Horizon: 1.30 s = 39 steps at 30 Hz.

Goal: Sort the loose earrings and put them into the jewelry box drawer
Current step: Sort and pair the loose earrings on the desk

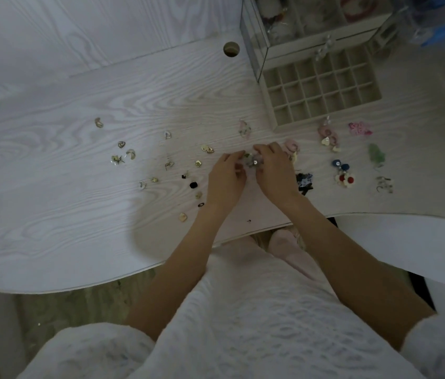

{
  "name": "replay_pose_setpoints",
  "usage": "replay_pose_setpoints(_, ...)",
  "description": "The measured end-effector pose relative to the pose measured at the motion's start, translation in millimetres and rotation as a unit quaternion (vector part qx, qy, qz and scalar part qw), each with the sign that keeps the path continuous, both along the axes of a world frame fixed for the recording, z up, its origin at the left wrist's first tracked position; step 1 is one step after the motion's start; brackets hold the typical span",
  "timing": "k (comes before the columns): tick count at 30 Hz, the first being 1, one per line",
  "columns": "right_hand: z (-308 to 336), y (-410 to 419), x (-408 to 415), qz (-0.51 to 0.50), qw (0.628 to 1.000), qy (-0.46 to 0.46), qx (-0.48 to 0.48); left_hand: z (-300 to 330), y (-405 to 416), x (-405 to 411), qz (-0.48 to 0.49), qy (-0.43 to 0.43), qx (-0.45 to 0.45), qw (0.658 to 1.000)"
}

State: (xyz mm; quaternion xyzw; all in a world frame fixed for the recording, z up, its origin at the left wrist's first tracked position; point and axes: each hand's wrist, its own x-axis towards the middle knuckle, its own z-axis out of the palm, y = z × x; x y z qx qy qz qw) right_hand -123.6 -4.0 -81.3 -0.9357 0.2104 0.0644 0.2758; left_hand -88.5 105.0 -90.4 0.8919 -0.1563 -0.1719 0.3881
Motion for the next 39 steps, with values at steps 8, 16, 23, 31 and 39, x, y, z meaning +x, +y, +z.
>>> replay_pose_setpoints(8, 18, 18, -8, 0.127, 0.988, -0.064, 0.067, 15, 86, -5, 0.001, -0.176, 0.008, 0.984)
replay_pose_setpoints(16, -13, 44, 70, 0.189, 0.979, -0.063, -0.028, 11, 96, 23, 0.079, -0.099, 0.12, 0.985)
replay_pose_setpoints(23, -17, 54, 69, 0.257, 0.956, -0.118, -0.078, 8, 96, -3, 0.067, -0.255, 0.116, 0.958)
replay_pose_setpoints(31, -20, 45, 27, 0.265, 0.951, -0.127, -0.099, -10, 99, -46, 0.099, -0.14, 0.19, 0.967)
replay_pose_setpoints(39, -23, 37, -7, 0.234, 0.968, -0.086, 0.016, -14, 103, -41, 0.133, -0.108, 0.164, 0.971)
